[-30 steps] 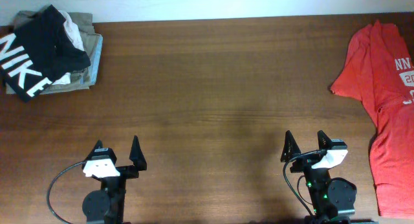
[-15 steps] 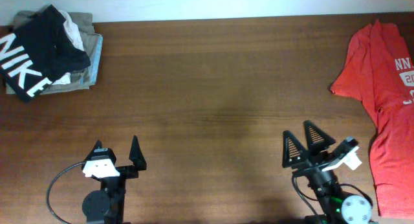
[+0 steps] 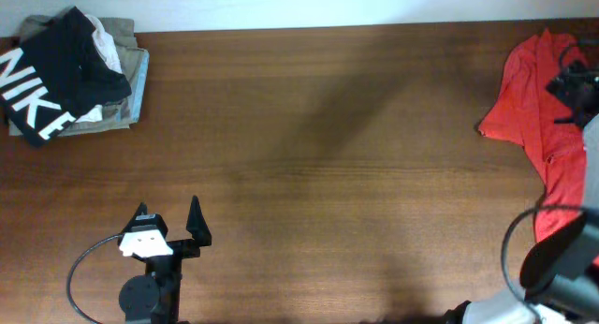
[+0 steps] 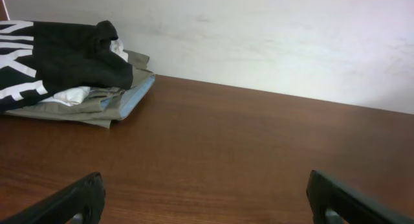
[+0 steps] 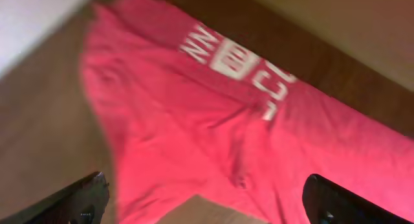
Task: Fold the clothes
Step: 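Reach the right gripper to the red T-shirt at the right edge, then grasp the red T-shirt with the right gripper and drag it leftward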
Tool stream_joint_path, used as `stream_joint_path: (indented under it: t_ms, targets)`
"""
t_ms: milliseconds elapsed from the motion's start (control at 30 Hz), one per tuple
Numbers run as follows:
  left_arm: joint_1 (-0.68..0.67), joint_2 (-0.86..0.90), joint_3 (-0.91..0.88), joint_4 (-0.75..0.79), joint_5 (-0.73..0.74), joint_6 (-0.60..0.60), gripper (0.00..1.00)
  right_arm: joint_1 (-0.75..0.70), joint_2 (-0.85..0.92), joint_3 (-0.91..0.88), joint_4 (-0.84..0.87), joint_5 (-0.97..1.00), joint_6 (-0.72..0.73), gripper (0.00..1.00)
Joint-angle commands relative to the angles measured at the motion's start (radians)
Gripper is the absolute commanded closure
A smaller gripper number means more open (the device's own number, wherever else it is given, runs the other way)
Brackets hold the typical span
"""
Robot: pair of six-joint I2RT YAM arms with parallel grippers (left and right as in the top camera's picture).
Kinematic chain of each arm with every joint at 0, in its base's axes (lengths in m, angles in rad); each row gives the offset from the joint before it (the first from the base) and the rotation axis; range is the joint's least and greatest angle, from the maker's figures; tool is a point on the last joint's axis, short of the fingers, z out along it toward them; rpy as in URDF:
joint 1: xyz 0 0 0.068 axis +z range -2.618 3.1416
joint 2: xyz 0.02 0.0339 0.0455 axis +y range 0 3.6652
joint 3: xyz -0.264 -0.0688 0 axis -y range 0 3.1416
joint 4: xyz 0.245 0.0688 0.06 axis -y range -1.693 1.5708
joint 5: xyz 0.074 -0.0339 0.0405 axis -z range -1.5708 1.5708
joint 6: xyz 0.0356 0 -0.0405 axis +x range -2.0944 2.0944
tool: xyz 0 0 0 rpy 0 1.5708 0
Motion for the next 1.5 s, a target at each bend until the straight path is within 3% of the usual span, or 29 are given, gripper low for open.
stream_joint_path:
  t_ms: [0, 133, 233, 333, 500, 633, 933, 1033, 1100, 1167, 1300, 1467]
  targets:
    - [0.003, -0.005, -0.006, -0.001, 0.0, -0.005, 0.01, -0.072, 0.116, 0.021, -0.038, -0.107, -0.01, 0.01]
    - [0.003, -0.005, -0.006, -0.001, 0.0, -0.005, 0.01, -0.116, 0.228, 0.021, -0.064, -0.118, -0.011, 0.09]
    - [0.003, -0.005, -0.006, -0.001, 0.0, -0.005, 0.01, -0.117, 0.292, 0.02, -0.063, -0.146, -0.045, 0.22]
    - [0.003, -0.005, -0.006, -0.001, 0.0, -0.005, 0.01, -0.117, 0.338, 0.02, -0.058, -0.146, -0.051, 0.23]
    - [0.003, -0.005, -0.006, -0.001, 0.0, -0.005, 0.01, -0.117, 0.361, 0.019, -0.016, -0.146, -0.062, 0.44]
    - [0.003, -0.005, -0.006, -0.001, 0.0, -0.005, 0.01, -0.118, 0.417, 0.018, -0.002, -0.145, -0.063, 0.4]
    - [0.003, -0.005, -0.006, -0.001, 0.0, -0.005, 0.01, -0.117, 0.421, 0.024, 0.014, -0.145, -0.063, 0.61]
    - [0.003, -0.005, -0.006, -0.001, 0.0, -0.005, 0.01, -0.117, 0.417, 0.03, 0.006, -0.146, -0.063, 0.84]
    - [0.003, -0.005, -0.006, -0.001, 0.0, -0.005, 0.01, -0.117, 0.382, 0.068, -0.03, -0.148, -0.062, 0.94]
    - [0.003, -0.005, -0.006, -0.001, 0.0, -0.005, 0.01, -0.114, 0.33, 0.118, -0.083, -0.201, -0.062, 0.96]
    - [0.003, -0.005, -0.006, -0.001, 0.0, -0.005, 0.01, -0.069, 0.237, 0.131, -0.1, -0.517, -0.062, 0.96]
    - [0.003, -0.005, -0.006, -0.001, 0.0, -0.005, 0.01, 0.191, 0.236, 0.131, -0.159, -0.519, -0.058, 0.96]
